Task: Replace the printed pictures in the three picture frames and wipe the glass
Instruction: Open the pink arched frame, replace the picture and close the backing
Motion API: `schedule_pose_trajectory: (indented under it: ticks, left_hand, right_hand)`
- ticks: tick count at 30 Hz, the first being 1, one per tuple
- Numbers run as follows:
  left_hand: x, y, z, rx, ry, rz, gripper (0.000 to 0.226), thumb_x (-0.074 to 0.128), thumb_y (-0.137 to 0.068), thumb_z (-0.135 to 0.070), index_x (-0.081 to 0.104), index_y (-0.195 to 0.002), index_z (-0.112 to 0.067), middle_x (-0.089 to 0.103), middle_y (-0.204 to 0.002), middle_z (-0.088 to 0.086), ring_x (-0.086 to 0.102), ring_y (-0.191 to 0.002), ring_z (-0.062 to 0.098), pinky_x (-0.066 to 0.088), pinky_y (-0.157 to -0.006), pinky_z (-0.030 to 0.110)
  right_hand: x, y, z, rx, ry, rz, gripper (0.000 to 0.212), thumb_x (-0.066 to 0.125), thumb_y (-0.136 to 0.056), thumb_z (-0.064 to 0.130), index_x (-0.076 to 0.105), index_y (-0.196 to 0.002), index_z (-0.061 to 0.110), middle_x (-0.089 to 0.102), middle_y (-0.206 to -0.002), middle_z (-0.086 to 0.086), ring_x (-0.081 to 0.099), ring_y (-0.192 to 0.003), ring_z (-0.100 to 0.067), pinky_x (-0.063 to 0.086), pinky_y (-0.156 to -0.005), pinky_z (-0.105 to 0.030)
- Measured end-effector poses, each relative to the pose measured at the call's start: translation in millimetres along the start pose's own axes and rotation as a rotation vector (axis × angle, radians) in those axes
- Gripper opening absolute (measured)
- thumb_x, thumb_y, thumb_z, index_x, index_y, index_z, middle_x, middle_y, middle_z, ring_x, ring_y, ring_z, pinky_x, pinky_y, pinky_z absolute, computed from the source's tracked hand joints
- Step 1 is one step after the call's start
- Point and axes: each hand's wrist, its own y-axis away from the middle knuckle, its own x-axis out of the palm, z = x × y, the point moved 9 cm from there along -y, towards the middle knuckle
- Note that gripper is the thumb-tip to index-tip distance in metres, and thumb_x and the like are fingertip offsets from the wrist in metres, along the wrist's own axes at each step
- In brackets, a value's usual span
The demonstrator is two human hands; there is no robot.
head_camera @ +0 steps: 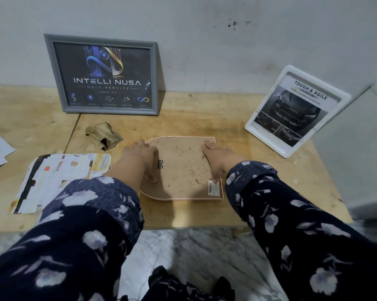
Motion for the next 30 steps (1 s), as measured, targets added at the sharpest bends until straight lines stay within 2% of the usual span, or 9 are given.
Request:
schedule_pose_trajectory:
  ticks: [4,7,12,14,16,19,24,27,30]
  left_hand:
    - [-6.4,-8.8,-9.6,0.054,-0.012,-0.011,0.113,0.088,-0.057,-0.048,0.029,-0.147,-0.014,0.027,-0.148,0.003,0.031,-0.132,0.026,0.040,-0.104,0.046]
    - [-9.0,-13.0,-10.8,0.043,-0.002,0.018,0.120,0.091,-0.052,-0.047,0.028,-0.147,-0.011,0.034,-0.144,0.002,0.034,-0.129,0.026,0.041,-0.105,0.045]
    - [-7.6,-21.6,-6.9,0.031,0.034,0.021,0.119,0.092,-0.049,-0.047,0.030,-0.144,-0.012,0.038,-0.137,0.002,0.037,-0.125,0.028,0.042,-0.103,0.043]
    - [-6.6,-22.0,-5.3,0.031,0.062,0.018,0.119,0.092,-0.049,-0.046,0.029,-0.144,-0.012,0.037,-0.137,0.002,0.034,-0.127,0.028,0.041,-0.104,0.044]
    - [-4.1,-19.5,-5.7,0.027,0.083,0.015,0.118,0.092,-0.051,-0.043,0.028,-0.145,-0.011,0.035,-0.139,0.002,0.032,-0.128,0.029,0.039,-0.106,0.044]
    - [-0.6,-12.9,-8.5,0.018,0.111,0.009,0.116,0.091,-0.058,-0.035,0.022,-0.148,-0.008,0.028,-0.147,0.004,0.028,-0.133,0.030,0.035,-0.109,0.042]
    - [10.4,0.3,-15.8,-0.009,0.117,0.026,0.084,0.077,-0.079,-0.021,0.028,-0.148,-0.013,0.017,-0.155,0.003,0.023,-0.137,0.035,0.039,-0.104,0.045]
    - [11.4,9.8,-20.5,-0.064,0.043,-0.018,0.066,0.058,-0.089,-0.021,0.028,-0.148,-0.017,0.024,-0.152,0.004,0.038,-0.131,0.035,0.042,-0.097,0.042]
    - [19.9,9.9,-20.4,-0.050,0.079,-0.020,0.068,0.050,-0.093,-0.022,0.018,-0.152,-0.021,0.009,-0.160,0.004,0.037,-0.133,0.035,0.043,-0.101,0.043]
  right_hand:
    - [-5.2,-6.8,-0.5,-0.023,0.001,-0.002,0.106,0.072,-0.076,0.007,0.001,-0.153,0.013,-0.009,-0.161,0.001,0.013,-0.147,-0.023,0.015,-0.120,-0.044]
    - [-8.4,-8.8,-1.9,-0.047,0.015,-0.024,0.110,0.079,-0.071,0.014,0.006,-0.153,0.015,-0.002,-0.162,0.000,0.023,-0.144,-0.026,0.021,-0.118,-0.041]
    - [-12.9,-10.3,-6.1,-0.007,-0.022,-0.032,0.113,0.086,-0.062,0.021,0.014,-0.150,0.019,0.015,-0.157,0.005,0.038,-0.131,-0.033,0.044,-0.101,-0.042]
    - [-13.8,-8.8,-7.3,0.017,-0.028,-0.024,0.108,0.082,-0.067,0.017,0.013,-0.150,0.020,0.015,-0.158,0.005,0.036,-0.133,-0.034,0.040,-0.105,-0.043]
    - [-11.2,-8.2,-4.3,0.032,-0.015,-0.003,0.104,0.076,-0.074,0.012,0.007,-0.152,0.017,0.007,-0.160,0.002,0.031,-0.139,-0.031,0.022,-0.116,-0.048]
    - [-4.2,-5.6,2.8,0.049,0.018,0.016,0.102,0.066,-0.080,0.006,-0.004,-0.153,0.013,-0.009,-0.161,-0.001,0.006,-0.148,-0.023,0.000,-0.118,-0.053]
    - [12.1,16.1,22.4,0.079,-0.026,-0.050,0.091,0.052,-0.083,0.000,-0.004,-0.153,0.016,-0.010,-0.160,-0.007,-0.007,-0.148,-0.029,0.000,-0.117,-0.057]
    - [13.6,28.2,39.2,0.047,-0.017,-0.261,0.072,0.047,-0.084,0.005,0.018,-0.149,0.016,0.006,-0.157,-0.011,0.006,-0.144,-0.032,0.004,-0.116,-0.059]
    - [9.5,40.9,58.0,-0.049,-0.063,-0.515,0.052,0.049,-0.081,0.011,0.041,-0.131,0.023,0.032,-0.142,-0.007,0.029,-0.129,-0.027,0.021,-0.111,-0.048]
